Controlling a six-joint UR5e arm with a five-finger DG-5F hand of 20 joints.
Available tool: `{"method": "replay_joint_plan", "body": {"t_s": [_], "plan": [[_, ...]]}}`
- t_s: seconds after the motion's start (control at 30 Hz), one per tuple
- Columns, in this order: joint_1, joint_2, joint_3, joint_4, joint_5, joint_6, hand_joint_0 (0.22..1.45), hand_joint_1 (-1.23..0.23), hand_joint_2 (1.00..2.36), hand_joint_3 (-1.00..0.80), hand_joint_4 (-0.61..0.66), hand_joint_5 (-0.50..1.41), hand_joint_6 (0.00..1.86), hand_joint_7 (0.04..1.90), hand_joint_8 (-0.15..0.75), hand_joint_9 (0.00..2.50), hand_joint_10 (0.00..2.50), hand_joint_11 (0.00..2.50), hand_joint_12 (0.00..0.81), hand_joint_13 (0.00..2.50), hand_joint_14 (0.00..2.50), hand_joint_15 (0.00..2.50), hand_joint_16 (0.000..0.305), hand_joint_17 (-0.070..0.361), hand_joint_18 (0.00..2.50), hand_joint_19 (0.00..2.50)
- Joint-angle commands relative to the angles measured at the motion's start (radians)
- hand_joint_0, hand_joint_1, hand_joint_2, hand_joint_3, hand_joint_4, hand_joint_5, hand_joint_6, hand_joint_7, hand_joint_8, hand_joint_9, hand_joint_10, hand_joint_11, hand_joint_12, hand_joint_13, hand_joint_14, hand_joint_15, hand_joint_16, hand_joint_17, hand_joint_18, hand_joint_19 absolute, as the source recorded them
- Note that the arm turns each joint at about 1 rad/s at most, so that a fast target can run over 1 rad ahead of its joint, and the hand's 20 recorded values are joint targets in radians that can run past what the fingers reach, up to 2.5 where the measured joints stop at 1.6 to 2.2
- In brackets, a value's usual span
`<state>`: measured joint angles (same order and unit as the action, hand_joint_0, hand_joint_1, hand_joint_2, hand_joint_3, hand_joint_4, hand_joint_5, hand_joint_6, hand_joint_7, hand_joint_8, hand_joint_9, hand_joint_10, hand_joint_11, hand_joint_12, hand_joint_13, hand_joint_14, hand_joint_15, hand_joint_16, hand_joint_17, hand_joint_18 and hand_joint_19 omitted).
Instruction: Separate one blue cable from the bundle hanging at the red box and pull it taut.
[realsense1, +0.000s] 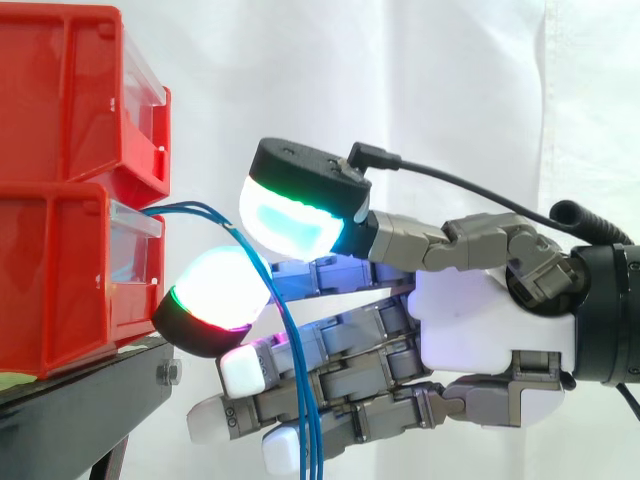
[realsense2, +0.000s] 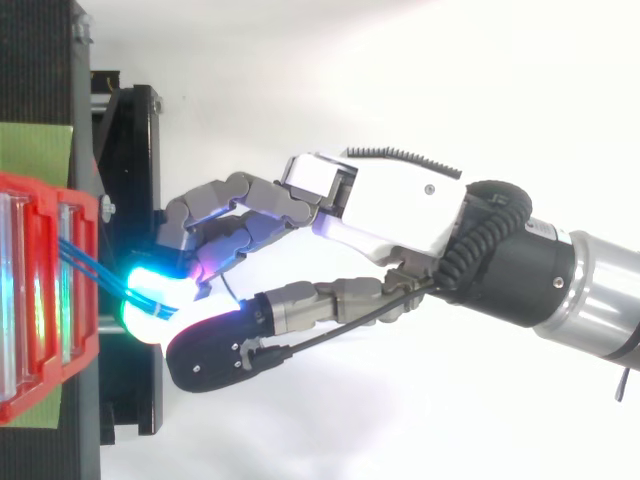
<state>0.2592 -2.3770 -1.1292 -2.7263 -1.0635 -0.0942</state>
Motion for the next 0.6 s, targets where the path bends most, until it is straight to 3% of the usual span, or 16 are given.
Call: {"method": "replay_joint_plan", "body": {"t_s": [0.0,0.33,0.57], "plan": [[0.000,0.005,0.002,-0.006,0.000,-0.002,0.58,-0.57,1.00,-0.50,0.13,-0.22,0.89,0.90,0.278,0.82,0.02,0.72,0.273,0.60,0.01,0.33,0.043,0.097,0.59,0.59],[-0.003,0.004,0.026,-0.043,0.000,0.013,0.60,-0.62,1.00,-0.49,0.13,-0.22,0.89,0.90,0.280,0.85,0.02,0.74,0.272,0.62,0.01,0.33,0.043,0.097,0.61,0.59],[-0.003,0.005,0.026,-0.046,0.004,0.016,0.64,-0.67,1.02,-0.24,0.05,-0.21,0.92,0.99,0.285,0.88,0.02,0.78,0.265,0.64,0.01,0.33,0.043,0.096,0.62,0.59]]}}
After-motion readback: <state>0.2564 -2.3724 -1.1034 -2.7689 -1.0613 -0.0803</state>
